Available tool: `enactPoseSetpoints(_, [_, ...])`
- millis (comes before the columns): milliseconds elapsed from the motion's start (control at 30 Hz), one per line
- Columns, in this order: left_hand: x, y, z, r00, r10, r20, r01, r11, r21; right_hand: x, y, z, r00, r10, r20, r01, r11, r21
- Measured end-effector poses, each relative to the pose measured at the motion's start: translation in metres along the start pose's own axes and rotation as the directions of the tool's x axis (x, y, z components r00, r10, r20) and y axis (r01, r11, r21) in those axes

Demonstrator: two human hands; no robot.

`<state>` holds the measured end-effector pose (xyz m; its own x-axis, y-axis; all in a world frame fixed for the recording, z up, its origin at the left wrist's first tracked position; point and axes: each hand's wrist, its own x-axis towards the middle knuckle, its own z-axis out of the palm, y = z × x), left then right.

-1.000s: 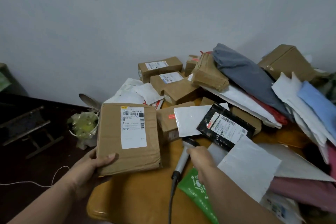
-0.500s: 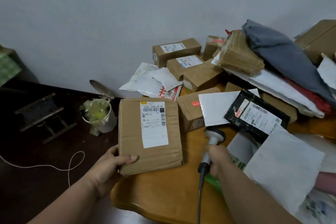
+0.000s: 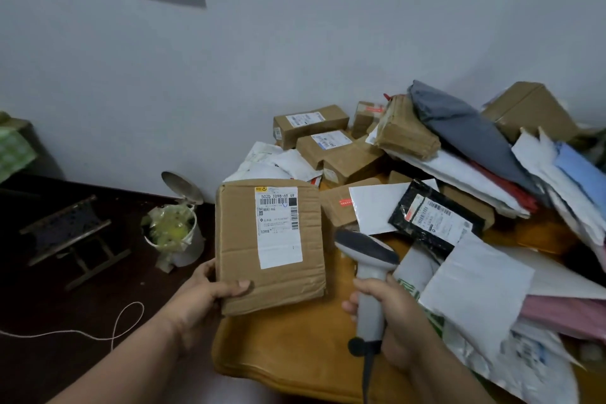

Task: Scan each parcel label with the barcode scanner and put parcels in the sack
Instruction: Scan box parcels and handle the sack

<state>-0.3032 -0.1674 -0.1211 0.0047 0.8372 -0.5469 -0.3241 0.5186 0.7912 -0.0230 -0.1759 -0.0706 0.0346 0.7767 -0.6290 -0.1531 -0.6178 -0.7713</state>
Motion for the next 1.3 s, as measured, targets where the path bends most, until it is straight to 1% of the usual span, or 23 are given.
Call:
enactPoseSetpoints(100, [-0.019, 0.003, 0.008, 0.999, 0.027, 0.025, -0.026, 1.000, -0.006, -0.037, -0.016, 0.005, 0.989, -0.100, 0.107, 0.100, 0.995, 0.009])
enactPoseSetpoints(167, [-0.034, 0.004, 0.014, 0.998, 0.061, 0.020, -0.061, 0.998, -0.006, -0.060, -0.024, 0.008, 0.972, -0.170, 0.160, 0.177, 0.984, -0.028])
enactPoseSetpoints(233, [-0.050, 0.005, 0.021, 0.996, 0.092, 0.010, -0.092, 0.996, -0.010, -0.079, -0.032, 0.009, 0.953, -0.226, 0.201, 0.249, 0.964, -0.093])
enactPoseSetpoints(333, [-0.070, 0.004, 0.030, 0.991, 0.131, -0.004, -0.131, 0.991, -0.038, -0.101, -0.037, 0.004, 0.931, -0.265, 0.249, 0.324, 0.917, -0.233])
enactPoseSetpoints(500, [-0.093, -0.002, 0.048, 0.980, 0.194, -0.038, -0.197, 0.977, -0.083, -0.123, -0.037, -0.014, 0.893, -0.329, 0.306, 0.427, 0.835, -0.347])
enactPoseSetpoints(633, [-0.100, -0.008, 0.054, 0.975, 0.217, -0.044, -0.220, 0.971, -0.097, -0.137, -0.039, -0.027, 0.879, -0.361, 0.311, 0.458, 0.822, -0.338])
enactPoseSetpoints(767, [-0.103, -0.009, 0.059, 0.973, 0.231, -0.017, -0.232, 0.968, -0.095, -0.149, -0.046, -0.034, 0.874, -0.375, 0.308, 0.469, 0.816, -0.339])
enactPoseSetpoints(1000, [-0.101, -0.003, 0.060, 0.976, 0.219, -0.005, -0.218, 0.970, -0.109, -0.157, -0.053, -0.035, 0.864, -0.421, 0.275, 0.495, 0.808, -0.320])
enactPoseSetpoints(1300, [-0.097, -0.003, 0.057, 0.976, 0.218, 0.003, -0.216, 0.969, -0.120, -0.156, -0.054, -0.033, 0.863, -0.423, 0.276, 0.500, 0.791, -0.353])
